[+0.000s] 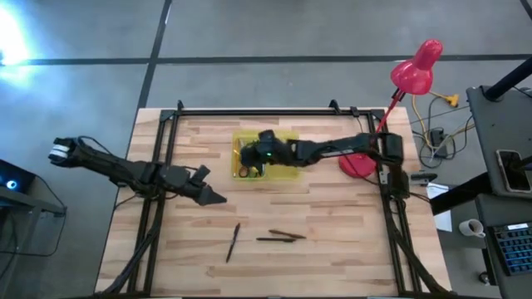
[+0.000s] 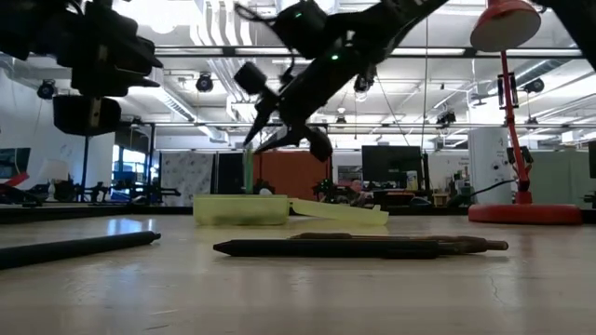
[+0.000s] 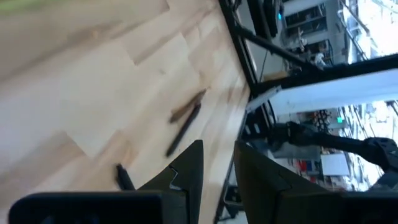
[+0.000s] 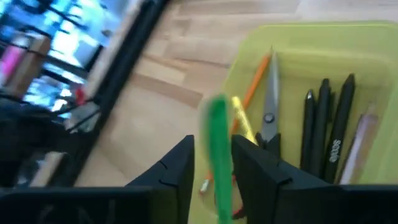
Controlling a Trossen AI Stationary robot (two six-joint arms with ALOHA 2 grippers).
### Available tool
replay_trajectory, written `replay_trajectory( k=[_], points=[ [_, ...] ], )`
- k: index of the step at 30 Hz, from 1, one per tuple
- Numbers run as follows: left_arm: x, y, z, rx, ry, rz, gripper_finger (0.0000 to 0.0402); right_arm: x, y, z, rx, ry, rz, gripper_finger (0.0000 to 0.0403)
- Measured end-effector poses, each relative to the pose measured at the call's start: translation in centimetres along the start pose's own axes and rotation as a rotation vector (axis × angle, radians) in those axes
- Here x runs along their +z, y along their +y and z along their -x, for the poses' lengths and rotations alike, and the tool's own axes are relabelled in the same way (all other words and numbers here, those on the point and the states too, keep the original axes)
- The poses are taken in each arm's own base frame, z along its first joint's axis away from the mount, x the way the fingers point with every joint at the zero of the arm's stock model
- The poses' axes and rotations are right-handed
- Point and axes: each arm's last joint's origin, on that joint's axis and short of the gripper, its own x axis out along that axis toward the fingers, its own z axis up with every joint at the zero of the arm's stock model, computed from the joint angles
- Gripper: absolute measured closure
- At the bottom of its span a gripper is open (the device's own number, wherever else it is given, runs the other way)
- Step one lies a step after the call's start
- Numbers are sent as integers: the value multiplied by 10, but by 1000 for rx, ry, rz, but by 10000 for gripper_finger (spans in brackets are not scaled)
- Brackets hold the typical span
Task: Pick & place school supplies into a supply box
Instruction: Put the green pen into the supply box, then put the black pen into the supply box
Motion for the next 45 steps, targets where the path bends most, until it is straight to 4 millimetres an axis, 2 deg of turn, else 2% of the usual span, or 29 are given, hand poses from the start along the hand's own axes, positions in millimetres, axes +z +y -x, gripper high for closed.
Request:
replay_trajectory(
  k=[5, 8, 13, 18, 22, 25, 28, 32, 37, 40, 45],
  points=[
    [-11, 0, -2, 2, 54, 37, 328, 3, 7, -23, -141, 60, -4, 268],
    [-19, 1, -7, 27, 96, 37, 328, -1, 11, -28, -221, 114, 109, 243],
    [-38, 9, -24, 129, 193, 32, 328, 7, 34, -5, -263, 143, 432, 212],
    [-53, 15, -50, 281, 236, 92, 328, 4, 47, 26, -441, 176, 630, 199],
    [-62, -1, -80, 329, 231, 90, 328, 4, 55, 50, -560, 192, 698, 198],
    [-69, -18, -104, 369, 201, 61, 328, 0, 57, 59, -595, 226, 722, 197],
    [-75, -23, -122, 483, 199, 27, 328, -5, 58, 67, -621, 245, 696, 197],
    [-76, -28, -134, 634, 182, 32, 328, -9, 54, 73, -681, 269, 672, 197],
    [-78, -35, -144, 797, 158, 35, 328, -16, 48, 81, -756, 329, 726, 197],
    [-84, -32, -153, 859, 160, 51, 328, -19, 44, 87, -803, 365, 766, 197],
    [-95, -18, -174, 929, 267, 57, 328, -23, 42, 96, -875, 368, 854, 197]
  ],
)
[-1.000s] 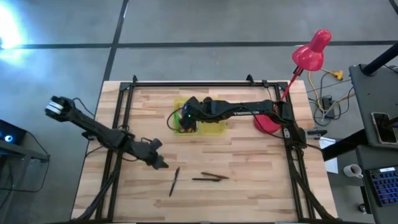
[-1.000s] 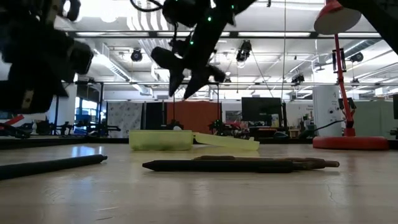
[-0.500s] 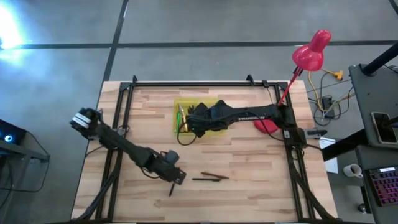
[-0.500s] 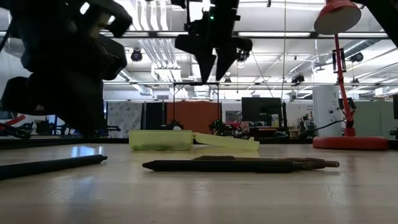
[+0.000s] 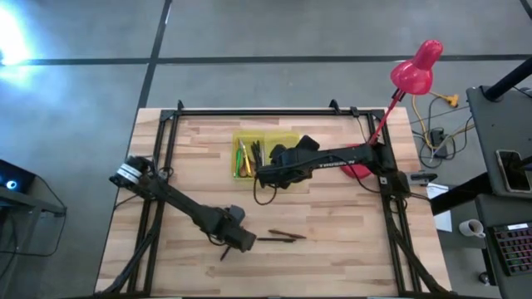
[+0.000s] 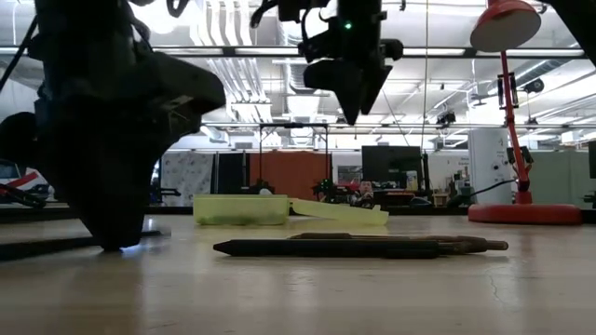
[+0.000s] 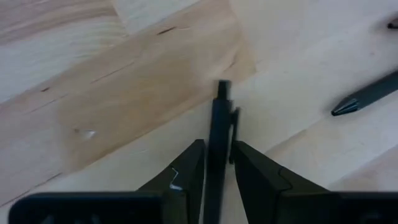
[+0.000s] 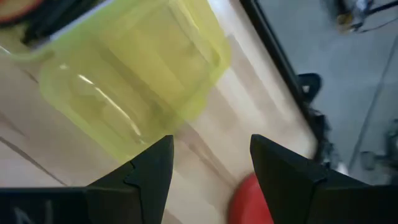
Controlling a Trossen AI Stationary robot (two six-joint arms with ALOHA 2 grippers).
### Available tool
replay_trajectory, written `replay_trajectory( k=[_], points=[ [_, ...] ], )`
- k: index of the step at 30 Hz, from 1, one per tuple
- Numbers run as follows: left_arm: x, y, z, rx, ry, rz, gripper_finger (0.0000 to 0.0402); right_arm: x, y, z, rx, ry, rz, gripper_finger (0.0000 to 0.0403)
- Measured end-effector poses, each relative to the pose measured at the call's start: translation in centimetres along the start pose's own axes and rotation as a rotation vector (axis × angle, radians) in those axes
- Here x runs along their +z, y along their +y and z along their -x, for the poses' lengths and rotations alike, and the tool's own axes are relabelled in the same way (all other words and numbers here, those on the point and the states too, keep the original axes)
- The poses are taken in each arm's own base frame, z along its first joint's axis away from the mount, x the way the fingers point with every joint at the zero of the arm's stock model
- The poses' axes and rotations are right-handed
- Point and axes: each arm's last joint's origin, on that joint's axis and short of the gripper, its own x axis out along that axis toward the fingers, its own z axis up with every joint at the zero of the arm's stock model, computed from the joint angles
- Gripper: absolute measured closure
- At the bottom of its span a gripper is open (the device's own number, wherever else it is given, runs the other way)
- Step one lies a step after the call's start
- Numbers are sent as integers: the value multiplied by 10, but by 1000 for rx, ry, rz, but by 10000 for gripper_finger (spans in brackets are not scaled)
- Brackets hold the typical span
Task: Pick & place school supplies into a supply box
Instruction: Put the black pen into the supply box
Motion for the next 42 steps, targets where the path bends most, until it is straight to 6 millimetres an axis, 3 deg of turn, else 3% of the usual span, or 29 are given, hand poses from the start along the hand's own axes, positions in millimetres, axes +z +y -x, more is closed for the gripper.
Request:
replay_trajectory(
  k=[3, 6, 10, 14, 17, 20, 24, 28, 32, 37, 42],
  points=[
    [-2, 4, -17, 57, 31, -8, 338, -4, 2, 3, -14, -13, 51, 197],
    [-1, 9, -20, 68, 43, -6, 374, -12, 2, 9, -14, -25, 122, 197],
    [7, 17, -11, 46, 90, 16, 391, -32, -3, 21, -17, -51, 171, 197],
    [27, 30, 12, -47, 25, 65, 399, -68, -20, 34, -45, -117, 165, 197],
    [47, 45, 32, -190, -129, 124, 400, -97, -37, 39, -63, -172, 126, 197],
    [73, 55, 66, -452, -300, 215, 401, -118, -54, 37, -34, -197, 2, 197],
    [106, 84, 82, -562, -425, 259, 401, -133, -72, 31, 53, -215, -250, 197],
    [141, 107, 103, -606, -542, 311, 401, -136, -70, 28, 214, -235, -377, 197],
    [181, 136, 96, -504, -526, 317, 401, -128, -56, 29, 386, -335, -426, 197],
    [230, 166, 84, -431, -515, 365, 393, -120, -37, 29, 495, -391, -312, 197],
    [265, 166, 83, -508, -438, 337, 353, -127, -21, 19, 613, -251, -88, 197]
  ],
)
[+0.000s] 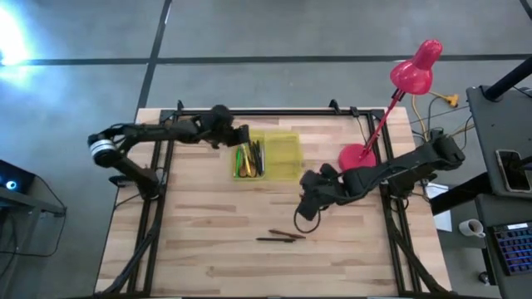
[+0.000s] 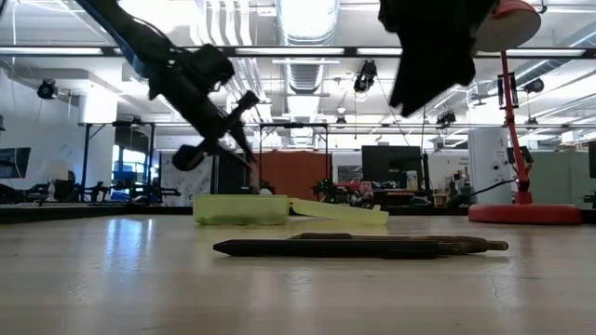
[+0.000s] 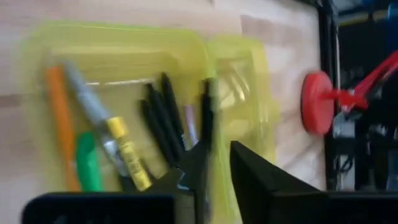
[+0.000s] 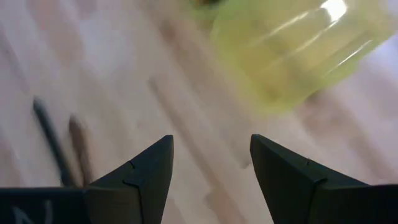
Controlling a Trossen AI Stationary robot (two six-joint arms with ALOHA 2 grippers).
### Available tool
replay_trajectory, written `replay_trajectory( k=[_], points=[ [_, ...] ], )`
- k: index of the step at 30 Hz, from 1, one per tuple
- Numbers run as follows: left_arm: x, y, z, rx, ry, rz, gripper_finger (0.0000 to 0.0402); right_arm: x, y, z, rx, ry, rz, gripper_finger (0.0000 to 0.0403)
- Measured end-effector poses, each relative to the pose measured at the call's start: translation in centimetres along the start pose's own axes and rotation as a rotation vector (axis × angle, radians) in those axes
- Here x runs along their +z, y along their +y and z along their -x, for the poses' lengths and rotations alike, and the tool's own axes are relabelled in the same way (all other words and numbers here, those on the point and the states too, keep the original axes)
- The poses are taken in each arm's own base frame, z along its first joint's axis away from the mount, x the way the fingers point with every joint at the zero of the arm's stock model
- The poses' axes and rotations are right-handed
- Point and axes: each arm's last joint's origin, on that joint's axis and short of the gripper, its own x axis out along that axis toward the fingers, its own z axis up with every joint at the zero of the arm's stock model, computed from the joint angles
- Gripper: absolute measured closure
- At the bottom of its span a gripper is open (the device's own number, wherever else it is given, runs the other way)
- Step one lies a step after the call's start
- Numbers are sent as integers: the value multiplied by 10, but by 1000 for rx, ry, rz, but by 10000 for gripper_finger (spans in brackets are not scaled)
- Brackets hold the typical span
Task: Pick & place school supplies into a supply box
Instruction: Put the black pen into the supply box, then put the brown pen into the supply box
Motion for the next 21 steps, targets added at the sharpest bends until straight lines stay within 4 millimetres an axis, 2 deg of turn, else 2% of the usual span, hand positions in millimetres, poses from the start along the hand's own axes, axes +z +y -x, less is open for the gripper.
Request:
replay_trajectory(
  k=[4, 9, 11, 15, 21],
  points=[
    [4, -11, -12, 17, 94, -39, 319, -15, -1, -14, 28, 117, 49, 197],
    [-8, -31, -8, 76, 193, -160, 301, -26, -1, -28, 61, 156, 36, 197],
    [-18, -39, 0, 95, 216, -209, 300, -27, 6, -35, 173, 154, 85, 197],
    [-45, -60, 23, 21, 235, -305, 300, -31, 23, -54, 327, 139, 213, 197],
    [-95, -78, 60, -72, 225, -382, 299, -39, 40, -86, 322, 177, 353, 197]
  ],
)
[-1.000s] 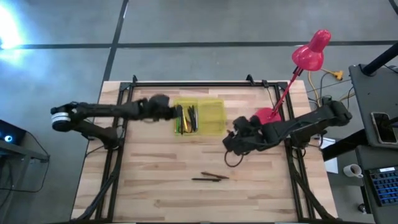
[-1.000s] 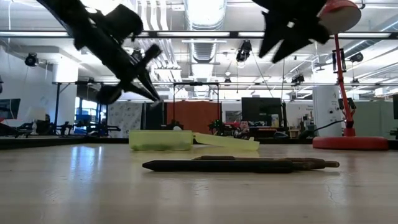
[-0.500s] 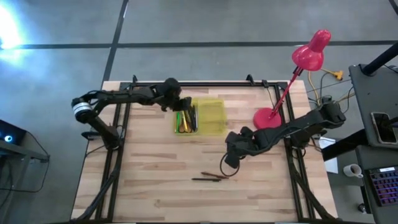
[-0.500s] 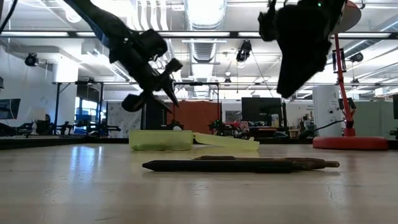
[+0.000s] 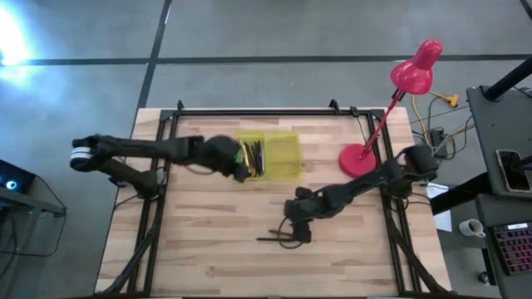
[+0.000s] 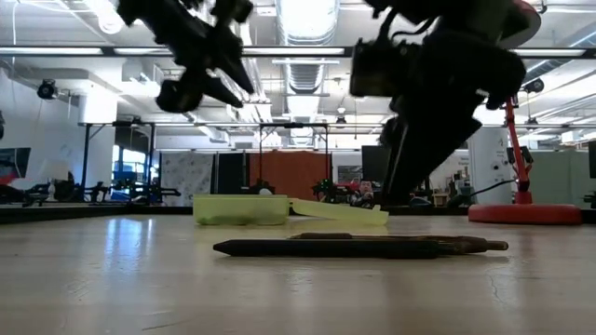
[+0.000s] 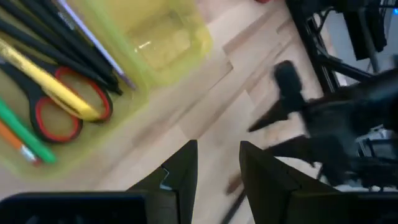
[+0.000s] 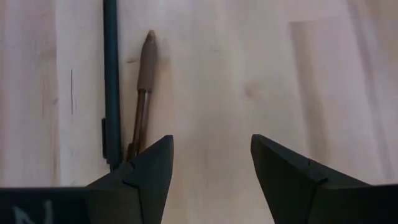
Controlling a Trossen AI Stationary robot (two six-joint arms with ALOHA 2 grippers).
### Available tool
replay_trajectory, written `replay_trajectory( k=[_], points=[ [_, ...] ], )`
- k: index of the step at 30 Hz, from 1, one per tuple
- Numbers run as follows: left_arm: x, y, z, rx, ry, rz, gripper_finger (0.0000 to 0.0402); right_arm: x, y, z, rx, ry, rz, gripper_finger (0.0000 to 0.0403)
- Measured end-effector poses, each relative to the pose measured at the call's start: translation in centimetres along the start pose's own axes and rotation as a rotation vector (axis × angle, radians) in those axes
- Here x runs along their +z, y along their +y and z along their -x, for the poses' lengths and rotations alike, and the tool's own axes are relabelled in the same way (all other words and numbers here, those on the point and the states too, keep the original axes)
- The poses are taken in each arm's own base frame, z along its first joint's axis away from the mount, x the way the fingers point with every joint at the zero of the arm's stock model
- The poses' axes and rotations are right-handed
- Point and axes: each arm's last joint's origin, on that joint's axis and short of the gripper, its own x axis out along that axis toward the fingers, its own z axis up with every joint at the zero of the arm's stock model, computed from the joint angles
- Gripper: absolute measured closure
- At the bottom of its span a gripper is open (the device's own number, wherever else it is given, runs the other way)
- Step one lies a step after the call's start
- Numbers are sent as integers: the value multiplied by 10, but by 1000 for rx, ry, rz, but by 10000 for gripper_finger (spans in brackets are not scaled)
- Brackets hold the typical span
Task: Pick & place school supplies into a supply box
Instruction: Put the brown pen into the supply box
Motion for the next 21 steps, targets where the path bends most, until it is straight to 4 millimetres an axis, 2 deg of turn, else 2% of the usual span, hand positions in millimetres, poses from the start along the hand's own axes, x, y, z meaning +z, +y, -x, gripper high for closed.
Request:
replay_trajectory(
  k=[7, 11, 14, 17, 21],
  points=[
    [-47, -15, 14, 0, -84, 29, 299, 10, 12, -29, 54, 80, 4, 197],
    [-66, -11, 11, 22, -68, 85, 299, 15, 26, -31, 100, 80, 14, 197],
    [-78, -7, 6, 34, -41, 122, 299, 18, 35, -28, 69, 35, 14, 197],
    [-89, -3, 0, 37, -32, 150, 299, 11, 38, -34, -31, 15, -19, 197],
    [-99, 1, -5, 5, -35, 185, 299, 1, 44, -51, -82, 31, -57, 197]
  ],
)
